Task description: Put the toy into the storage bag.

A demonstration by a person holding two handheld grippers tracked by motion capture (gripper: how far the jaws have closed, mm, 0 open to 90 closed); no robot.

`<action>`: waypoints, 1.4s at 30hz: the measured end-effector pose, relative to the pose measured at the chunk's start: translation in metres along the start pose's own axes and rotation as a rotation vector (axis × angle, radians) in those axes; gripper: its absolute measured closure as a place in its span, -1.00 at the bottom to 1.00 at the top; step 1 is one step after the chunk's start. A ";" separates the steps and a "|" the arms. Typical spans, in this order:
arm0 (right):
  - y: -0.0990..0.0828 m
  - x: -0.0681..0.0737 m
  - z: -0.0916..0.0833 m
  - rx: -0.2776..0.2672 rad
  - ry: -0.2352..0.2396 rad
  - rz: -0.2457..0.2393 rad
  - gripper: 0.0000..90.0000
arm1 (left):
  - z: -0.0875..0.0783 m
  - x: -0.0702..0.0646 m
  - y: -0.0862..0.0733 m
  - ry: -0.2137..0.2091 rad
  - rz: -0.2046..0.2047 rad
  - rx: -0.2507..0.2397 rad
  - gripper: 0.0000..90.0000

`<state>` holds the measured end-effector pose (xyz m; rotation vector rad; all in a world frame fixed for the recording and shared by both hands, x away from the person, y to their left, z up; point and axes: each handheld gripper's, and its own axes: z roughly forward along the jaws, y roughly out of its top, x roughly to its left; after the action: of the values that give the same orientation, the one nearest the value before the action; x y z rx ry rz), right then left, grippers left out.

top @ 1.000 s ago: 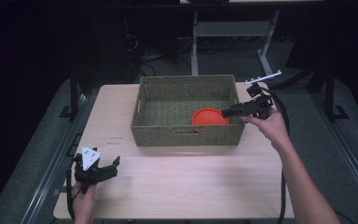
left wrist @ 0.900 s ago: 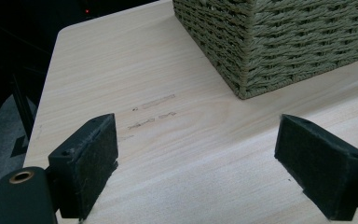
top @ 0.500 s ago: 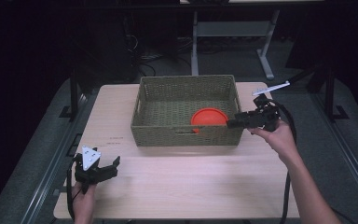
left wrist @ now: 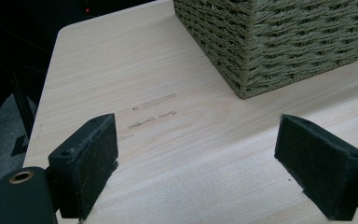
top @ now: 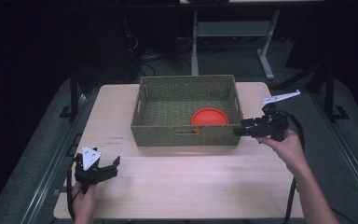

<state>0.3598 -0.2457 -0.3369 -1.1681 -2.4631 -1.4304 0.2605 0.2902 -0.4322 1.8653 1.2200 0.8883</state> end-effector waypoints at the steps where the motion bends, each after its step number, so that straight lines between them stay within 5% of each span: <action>1: -0.002 0.000 0.000 -0.003 0.000 -0.002 -0.39 | 0.000 0.000 0.000 0.000 0.000 0.001 -0.72; 42: -0.077 -0.009 -0.009 0.025 0.004 0.046 -0.39 | 0.001 -0.002 -0.001 0.000 0.004 0.002 -0.72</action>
<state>0.3144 -0.2793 -0.3913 -1.2072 -2.4280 -1.3848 0.2607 0.2886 -0.4338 1.8702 1.2184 0.8895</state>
